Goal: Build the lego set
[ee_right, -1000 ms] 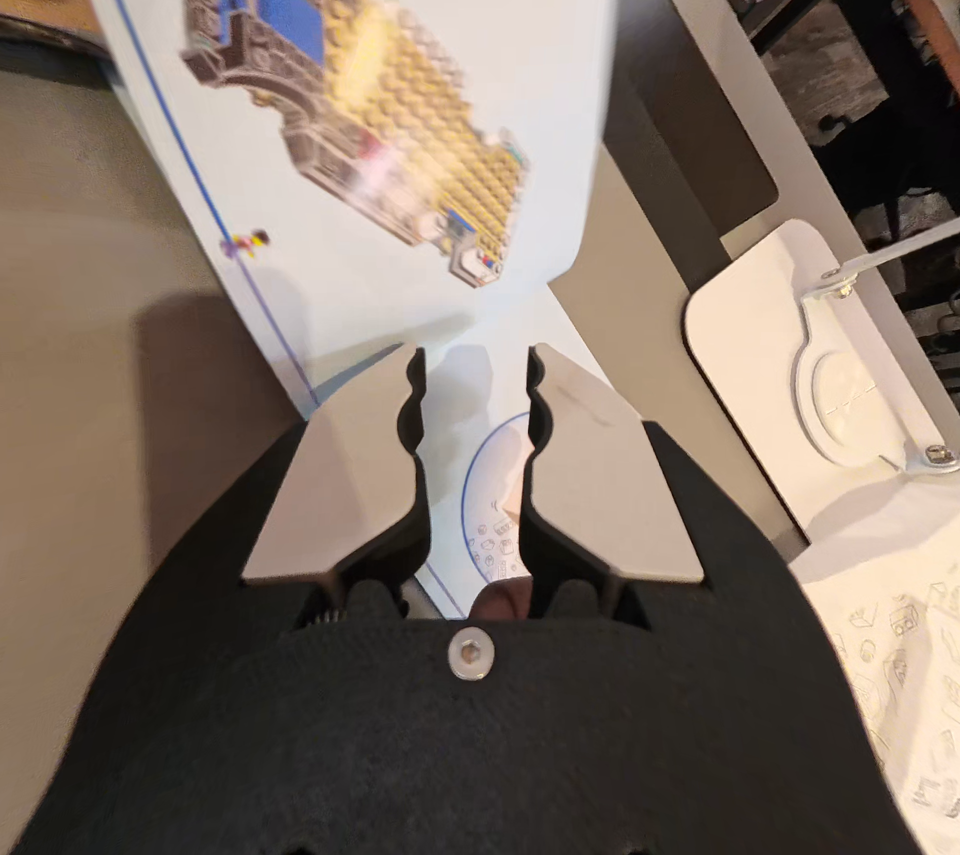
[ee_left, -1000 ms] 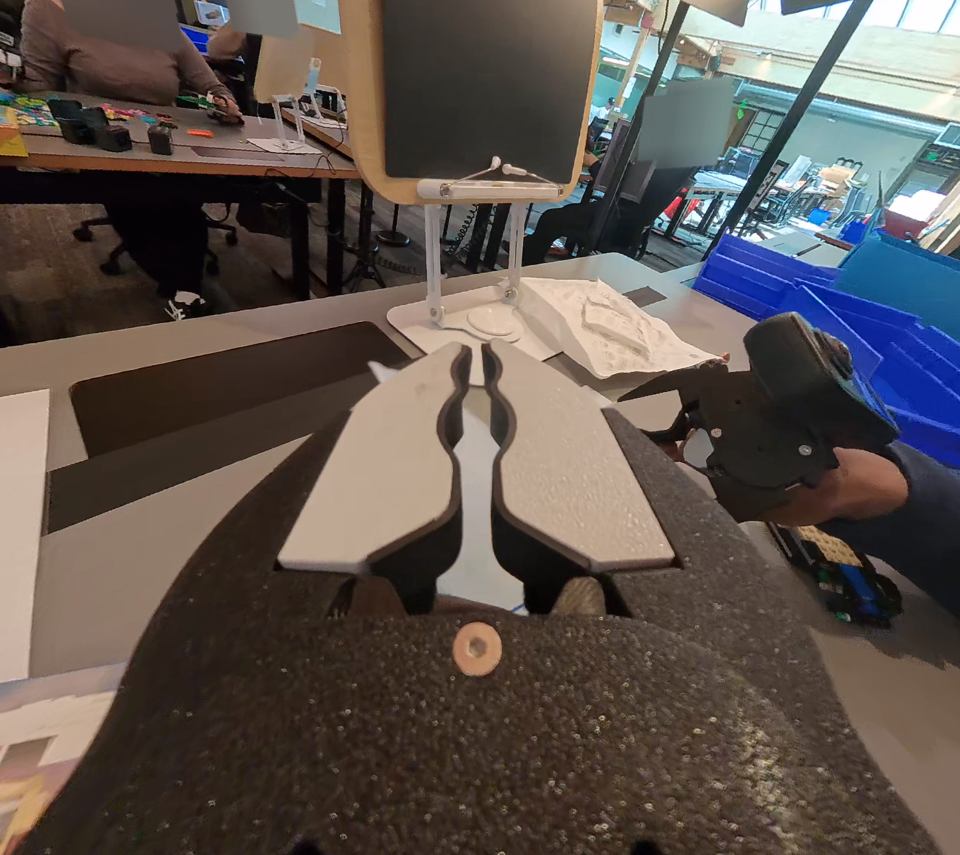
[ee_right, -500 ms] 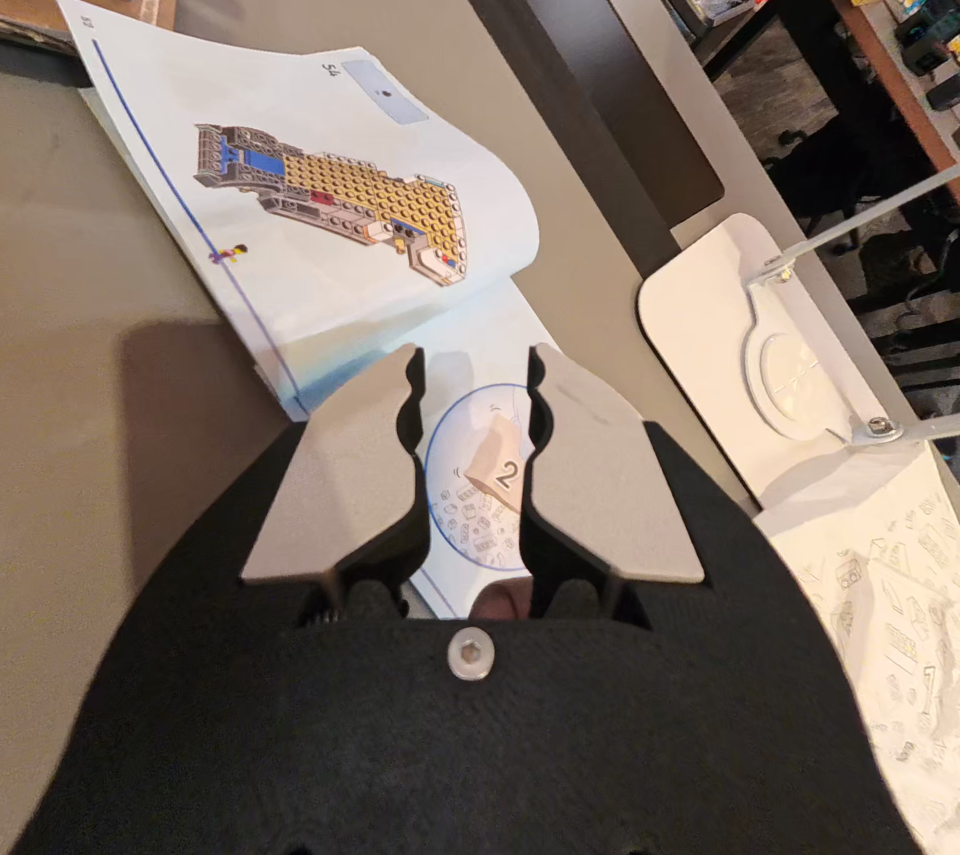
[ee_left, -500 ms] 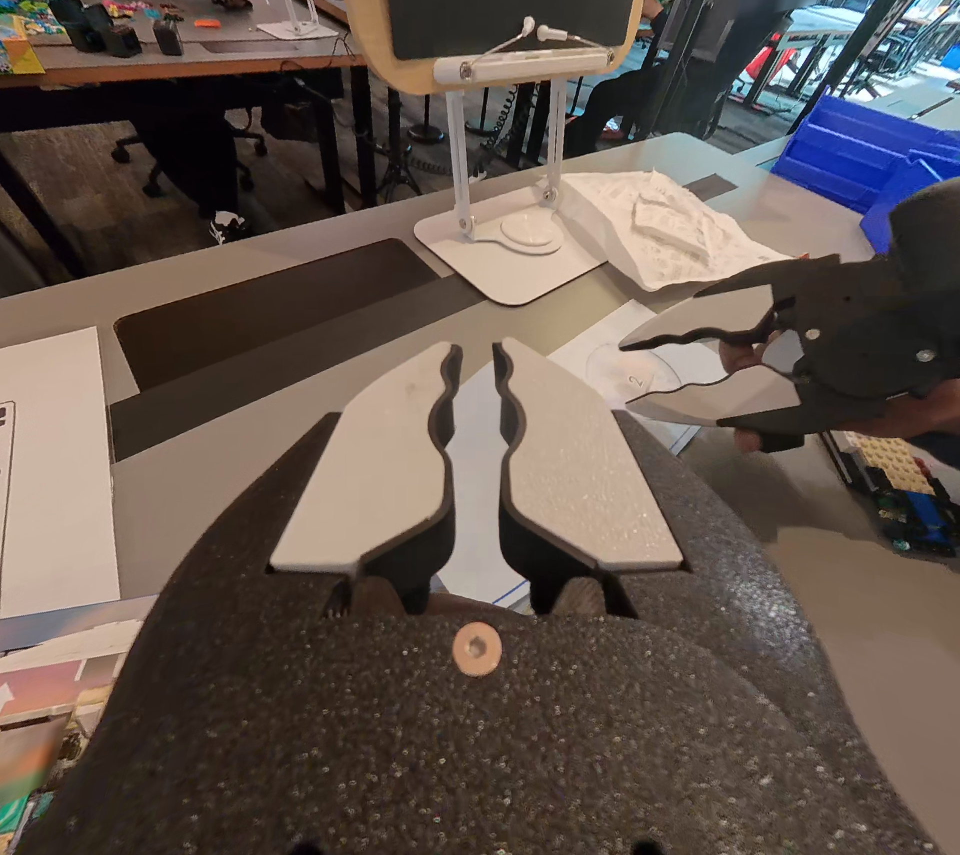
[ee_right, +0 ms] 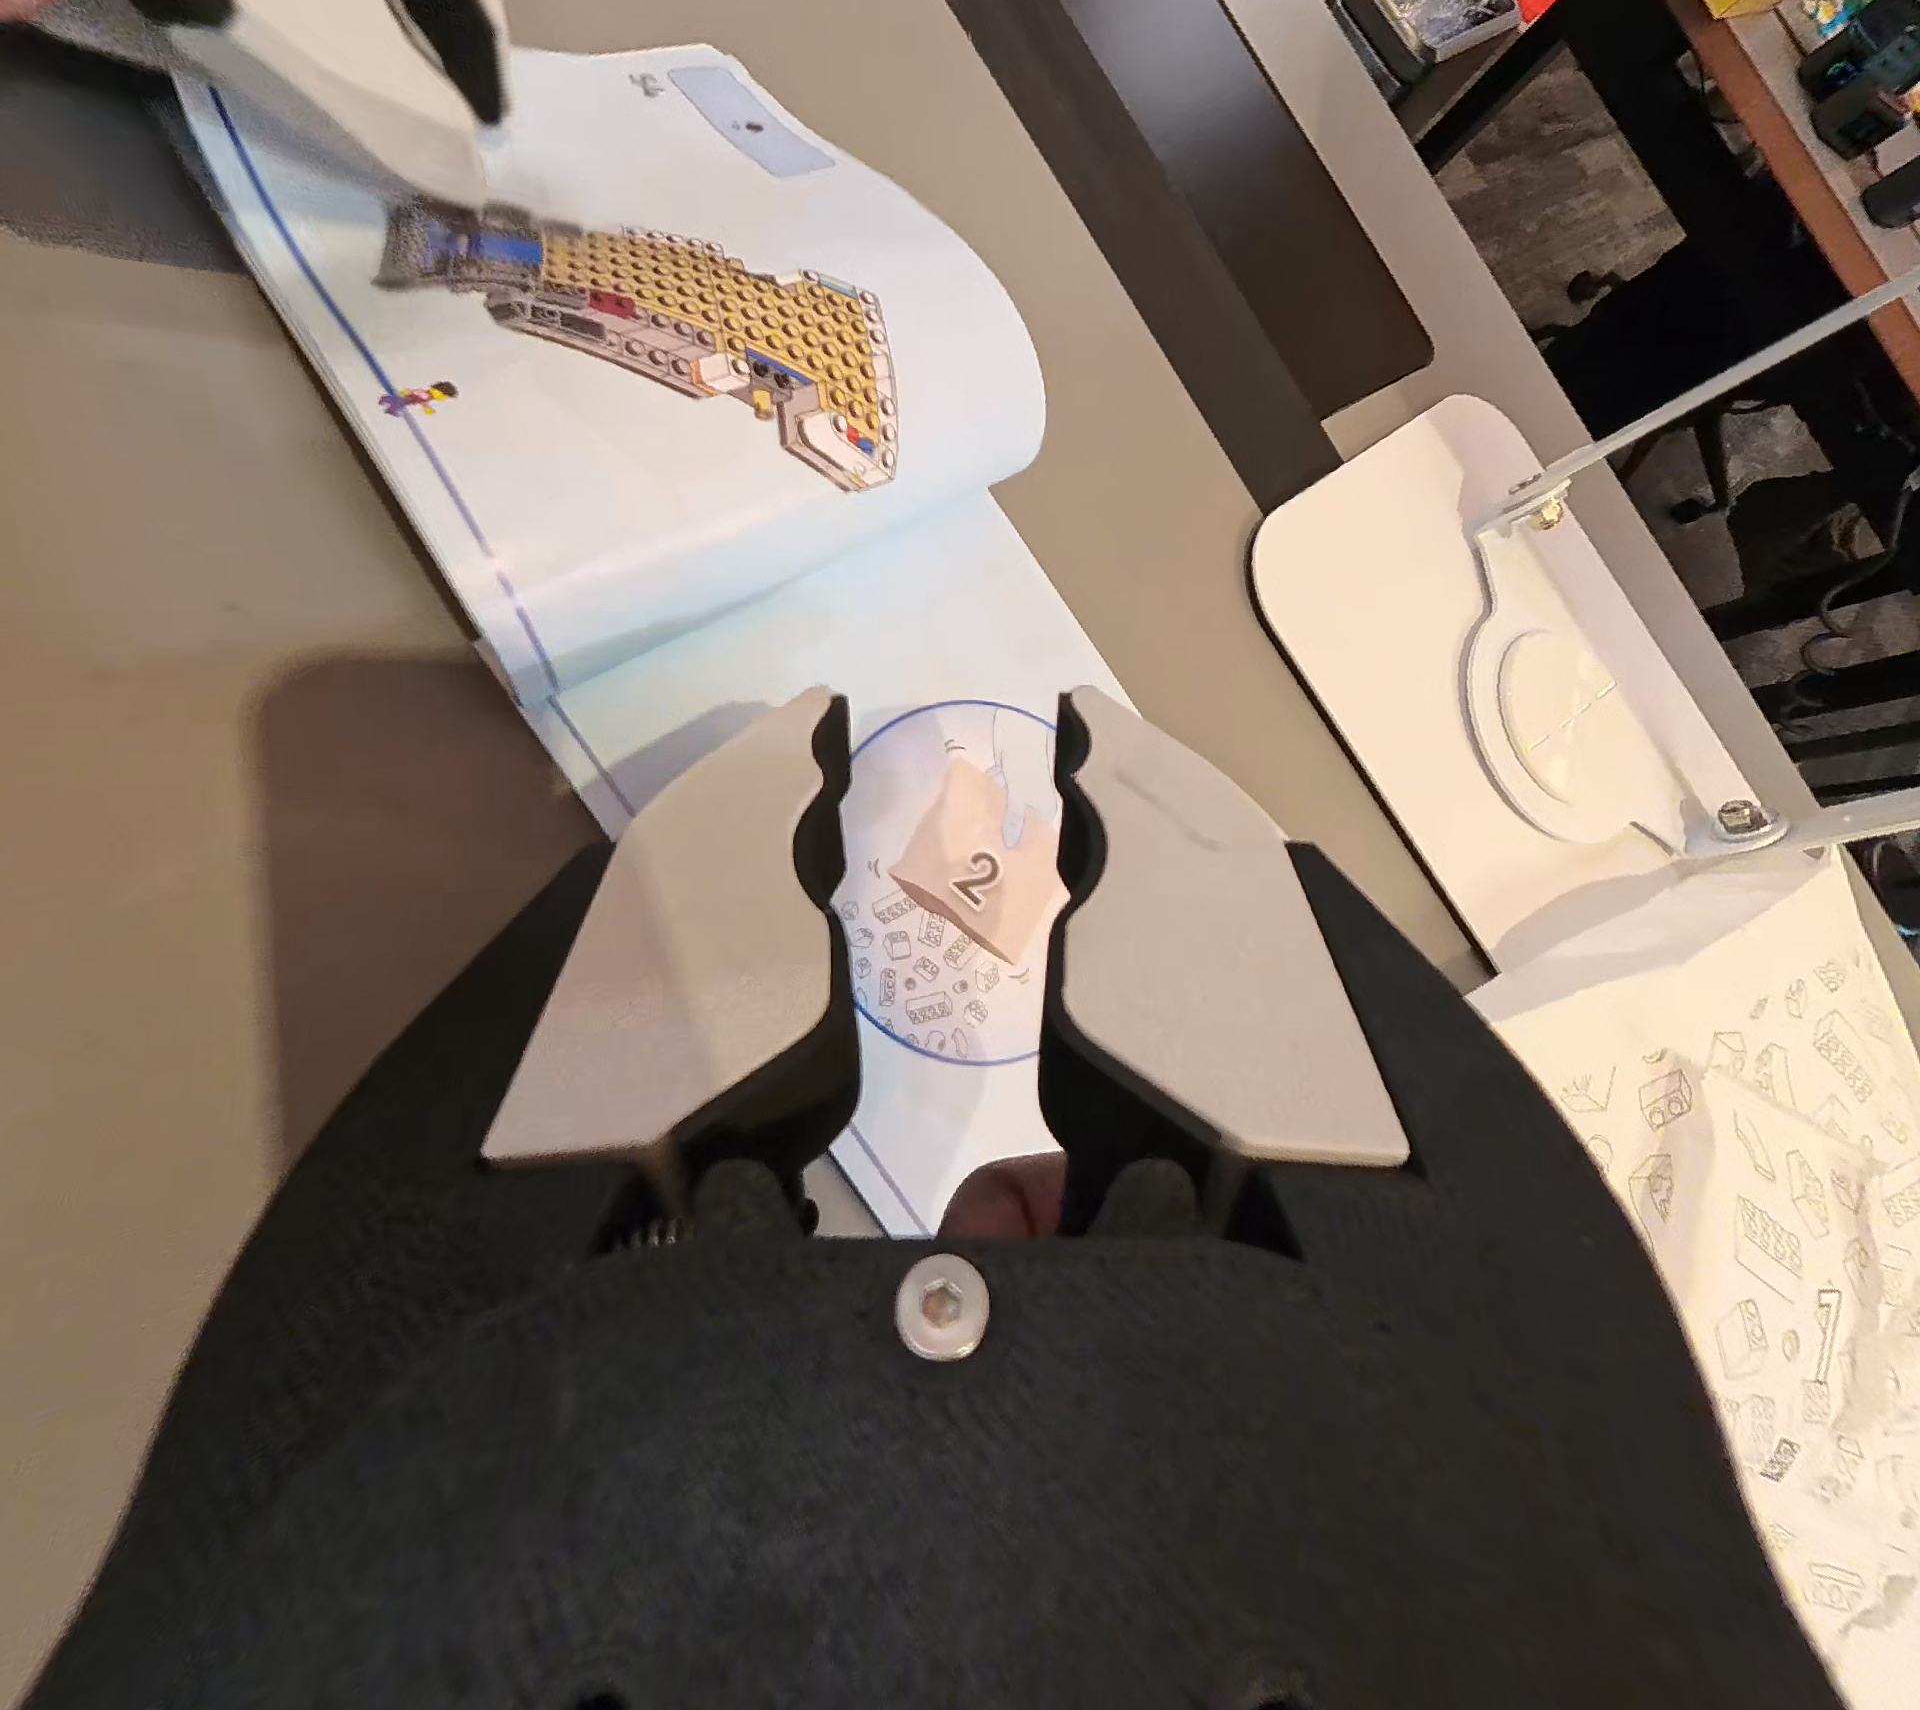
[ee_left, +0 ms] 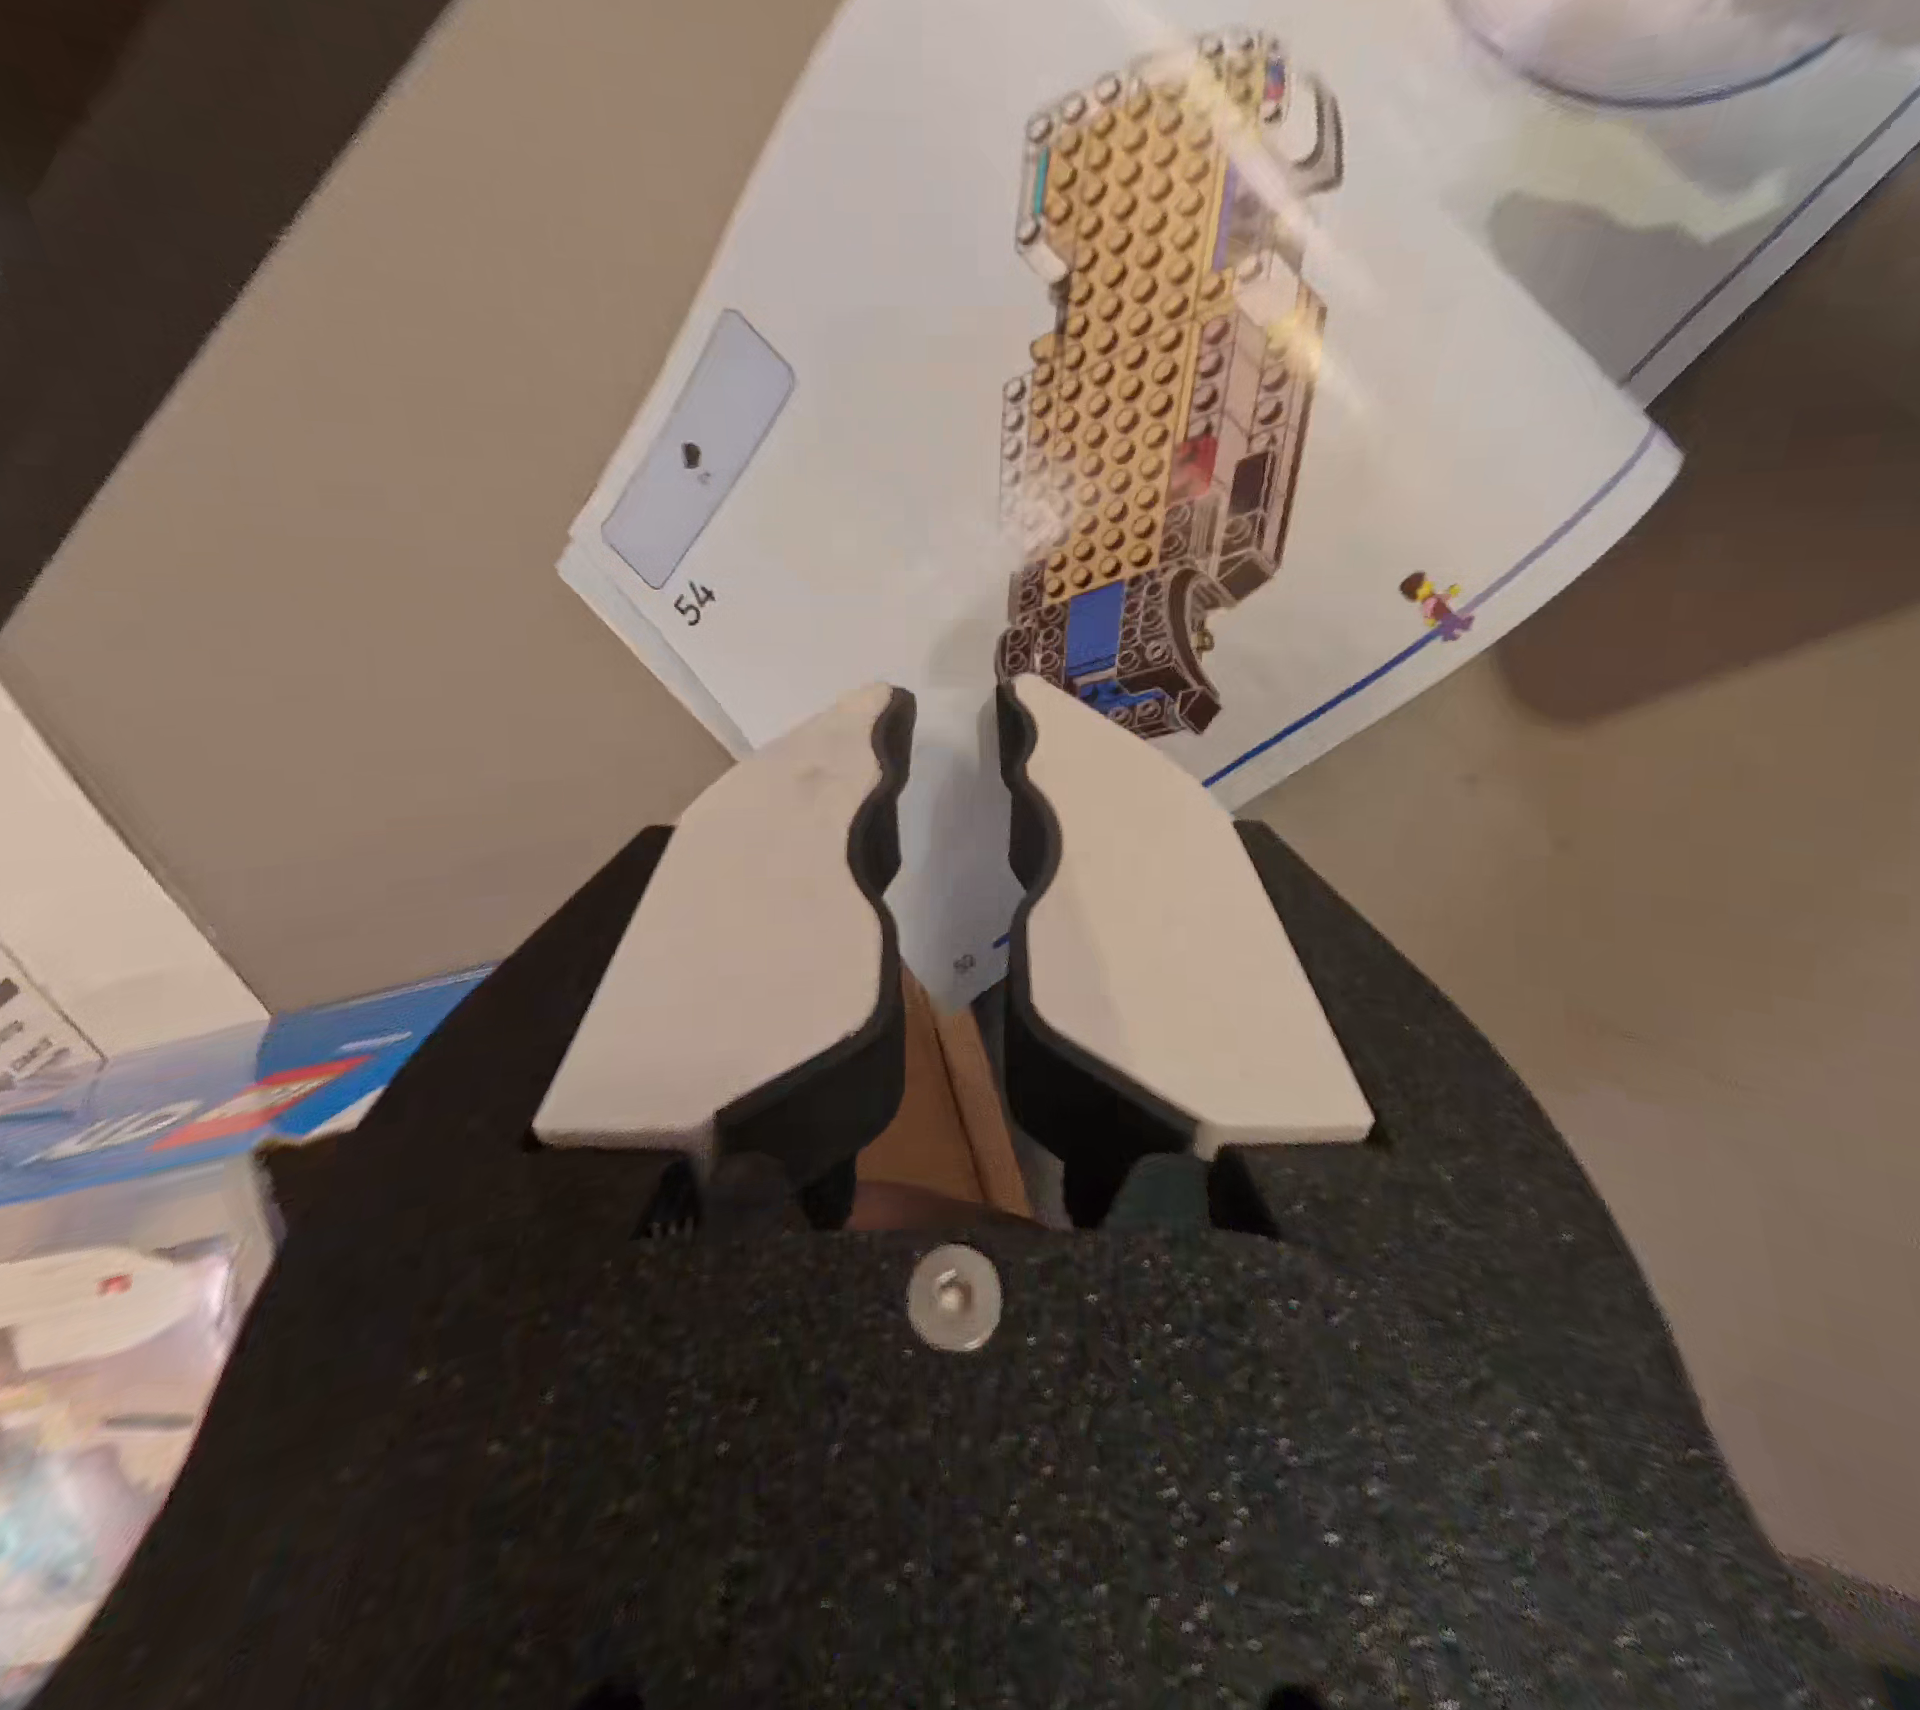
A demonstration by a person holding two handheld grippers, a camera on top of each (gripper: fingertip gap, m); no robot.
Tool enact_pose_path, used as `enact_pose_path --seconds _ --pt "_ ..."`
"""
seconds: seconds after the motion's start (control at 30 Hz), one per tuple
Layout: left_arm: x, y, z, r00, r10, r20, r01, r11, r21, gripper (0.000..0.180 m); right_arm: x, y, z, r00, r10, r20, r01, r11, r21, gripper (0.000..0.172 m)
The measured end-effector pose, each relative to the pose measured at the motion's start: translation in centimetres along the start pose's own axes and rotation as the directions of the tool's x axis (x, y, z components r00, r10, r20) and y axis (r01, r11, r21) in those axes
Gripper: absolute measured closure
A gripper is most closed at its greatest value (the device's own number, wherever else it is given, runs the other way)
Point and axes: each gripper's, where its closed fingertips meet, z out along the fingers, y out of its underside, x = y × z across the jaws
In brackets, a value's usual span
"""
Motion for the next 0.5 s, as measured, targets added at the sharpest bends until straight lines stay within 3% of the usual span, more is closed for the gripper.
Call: enact_pose_path --seconds 0.17,0.5 --pt "1.7 -0.1 1.6 0.997 0.025 -0.066 -0.028 0.999 -0.045 0.166 0.2 0.7 0.0 1.000 -0.003 0.002 0.003 1.000 -0.010 0.133" --pt "0.3 1.5 0.1 0.998 -0.032 -0.060 0.030 0.999 -0.040 0.165 -0.5 0.6 0.1 1.000 -0.014 0.018 0.014 1.000 -0.008 0.134"
